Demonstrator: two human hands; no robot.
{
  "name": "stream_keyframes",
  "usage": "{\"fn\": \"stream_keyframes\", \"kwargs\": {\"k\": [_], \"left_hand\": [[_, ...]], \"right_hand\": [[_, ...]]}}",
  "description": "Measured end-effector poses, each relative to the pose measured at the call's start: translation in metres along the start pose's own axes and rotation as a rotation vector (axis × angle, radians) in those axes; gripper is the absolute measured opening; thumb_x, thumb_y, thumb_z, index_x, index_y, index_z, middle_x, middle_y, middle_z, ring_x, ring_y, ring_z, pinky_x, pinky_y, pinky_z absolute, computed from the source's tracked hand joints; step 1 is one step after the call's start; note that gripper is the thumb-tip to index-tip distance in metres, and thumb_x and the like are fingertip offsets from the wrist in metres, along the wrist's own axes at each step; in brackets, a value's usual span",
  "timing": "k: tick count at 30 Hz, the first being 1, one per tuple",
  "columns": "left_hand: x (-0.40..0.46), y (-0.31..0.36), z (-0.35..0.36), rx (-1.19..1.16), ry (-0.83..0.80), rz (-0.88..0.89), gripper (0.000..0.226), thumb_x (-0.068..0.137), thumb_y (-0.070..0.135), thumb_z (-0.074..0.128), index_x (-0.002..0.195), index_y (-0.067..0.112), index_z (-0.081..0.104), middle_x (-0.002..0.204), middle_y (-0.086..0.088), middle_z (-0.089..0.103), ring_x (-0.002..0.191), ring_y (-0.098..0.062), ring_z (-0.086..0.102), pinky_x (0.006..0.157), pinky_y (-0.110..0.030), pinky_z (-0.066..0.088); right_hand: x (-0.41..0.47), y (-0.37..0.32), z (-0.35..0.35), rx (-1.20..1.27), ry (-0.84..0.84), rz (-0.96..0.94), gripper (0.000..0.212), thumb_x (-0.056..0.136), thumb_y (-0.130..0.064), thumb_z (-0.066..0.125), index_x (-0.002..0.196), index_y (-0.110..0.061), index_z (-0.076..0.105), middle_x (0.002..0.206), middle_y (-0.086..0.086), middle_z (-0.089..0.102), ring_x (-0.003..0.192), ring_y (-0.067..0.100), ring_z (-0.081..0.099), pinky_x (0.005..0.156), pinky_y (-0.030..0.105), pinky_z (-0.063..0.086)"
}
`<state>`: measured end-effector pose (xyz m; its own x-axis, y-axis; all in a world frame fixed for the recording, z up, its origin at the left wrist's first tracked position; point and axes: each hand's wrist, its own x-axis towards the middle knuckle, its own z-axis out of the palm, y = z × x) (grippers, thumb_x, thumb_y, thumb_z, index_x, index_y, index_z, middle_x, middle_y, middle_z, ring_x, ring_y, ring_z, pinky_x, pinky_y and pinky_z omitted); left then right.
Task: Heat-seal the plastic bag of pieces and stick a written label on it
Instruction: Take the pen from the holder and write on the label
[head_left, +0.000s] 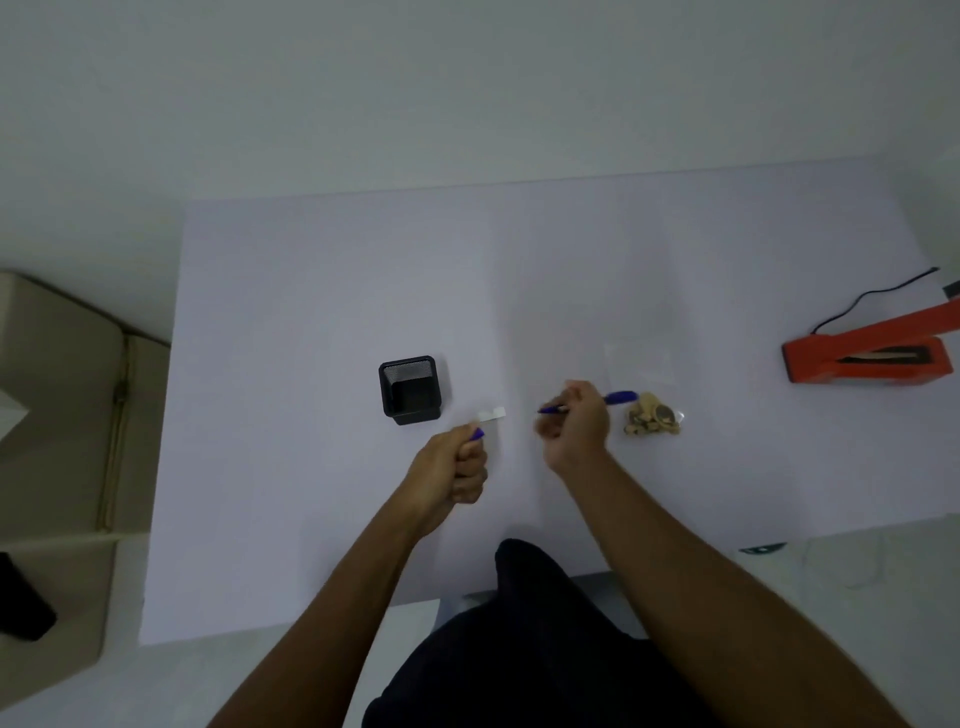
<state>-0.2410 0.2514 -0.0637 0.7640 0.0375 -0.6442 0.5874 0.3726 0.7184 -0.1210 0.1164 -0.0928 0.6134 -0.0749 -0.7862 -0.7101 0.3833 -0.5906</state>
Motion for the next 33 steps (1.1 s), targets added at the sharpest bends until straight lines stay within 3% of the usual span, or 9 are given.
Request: {"fn": "stream_keyframes", "kwargs": {"k": [1, 3, 6, 10, 14, 23, 28, 33], "left_hand": [[-0.003, -0.003, -0.01, -0.011, 0.013, -0.039, 0.046, 0.105, 0.033, 0.036, 0.061, 0.019, 0.033, 0.054, 0.0, 0.03, 0.046, -0.012, 0.022, 0.048, -0.027, 0.014], [-0.004, -0.016, -0.03, 0.224, 0.116, -0.035, 0.045, 0.105, 0.034, 0.039, 0.067, 0.014, 0.051, 0.054, 0.0, 0.046, 0.043, -0.011, 0.037, 0.044, -0.021, 0.028], [0.014, -0.047, -0.057, 0.634, 0.362, 0.113, 0.028, 0.103, 0.017, 0.047, 0.095, 0.008, 0.072, 0.076, -0.003, 0.071, 0.053, -0.009, 0.058, 0.059, -0.016, 0.048], [0.039, -0.065, -0.07, 0.878, 0.53, 0.23, 0.017, 0.095, 0.014, 0.062, 0.096, 0.005, 0.076, 0.091, -0.009, 0.076, 0.076, -0.024, 0.068, 0.077, -0.031, 0.054], [0.054, -0.07, -0.072, 1.025, 0.547, 0.198, 0.015, 0.093, 0.015, 0.061, 0.088, 0.005, 0.071, 0.082, -0.012, 0.072, 0.073, -0.03, 0.066, 0.071, -0.036, 0.055], [0.065, -0.079, -0.084, 1.07, 0.558, 0.178, 0.017, 0.09, 0.015, 0.061, 0.076, 0.007, 0.065, 0.072, -0.01, 0.068, 0.067, -0.03, 0.063, 0.066, -0.036, 0.053], [0.065, -0.083, -0.086, 1.038, 0.574, 0.188, 0.01, 0.09, 0.013, 0.062, 0.088, 0.007, 0.07, 0.084, -0.012, 0.071, 0.077, -0.032, 0.066, 0.073, -0.035, 0.052], [0.061, -0.084, -0.086, 1.016, 0.587, 0.203, 0.023, 0.092, 0.015, 0.063, 0.113, 0.009, 0.07, 0.102, -0.013, 0.073, 0.09, -0.03, 0.067, 0.082, -0.03, 0.049]], "right_hand": [[0.01, -0.011, -0.009, -0.022, 0.052, -0.031, 0.035, 0.087, -0.015, 0.054, 0.056, -0.019, 0.038, 0.057, -0.001, 0.034, 0.04, 0.013, 0.028, 0.039, 0.019, 0.02], [0.025, -0.03, -0.025, -0.125, 0.06, -0.089, 0.041, 0.09, -0.018, 0.053, 0.052, -0.019, 0.038, 0.054, -0.002, 0.033, 0.036, 0.011, 0.025, 0.036, 0.02, 0.021], [0.026, -0.035, -0.026, -0.23, -0.086, -0.118, 0.047, 0.096, -0.023, 0.053, 0.051, -0.017, 0.04, 0.048, -0.003, 0.035, 0.036, 0.011, 0.024, 0.035, 0.022, 0.022], [0.016, -0.006, -0.018, -0.324, -0.149, -0.096, 0.047, 0.097, -0.025, 0.054, 0.052, -0.016, 0.042, 0.049, -0.003, 0.037, 0.038, 0.011, 0.026, 0.038, 0.022, 0.021], [0.009, 0.024, -0.022, -0.413, -0.16, -0.063, 0.05, 0.098, -0.027, 0.056, 0.051, -0.015, 0.043, 0.051, 0.0, 0.036, 0.039, 0.011, 0.027, 0.041, 0.023, 0.021], [0.009, 0.034, -0.033, -0.444, -0.149, -0.031, 0.053, 0.099, -0.028, 0.056, 0.05, -0.014, 0.044, 0.048, 0.0, 0.034, 0.036, 0.01, 0.026, 0.039, 0.021, 0.02], [0.012, 0.033, -0.033, -0.439, -0.159, -0.023, 0.051, 0.1, -0.029, 0.055, 0.052, -0.013, 0.046, 0.047, -0.001, 0.033, 0.035, 0.008, 0.025, 0.039, 0.02, 0.019], [0.014, 0.034, -0.033, -0.452, -0.164, -0.021, 0.051, 0.1, -0.029, 0.055, 0.052, -0.013, 0.046, 0.046, -0.001, 0.032, 0.034, 0.008, 0.025, 0.039, 0.02, 0.018]]}}
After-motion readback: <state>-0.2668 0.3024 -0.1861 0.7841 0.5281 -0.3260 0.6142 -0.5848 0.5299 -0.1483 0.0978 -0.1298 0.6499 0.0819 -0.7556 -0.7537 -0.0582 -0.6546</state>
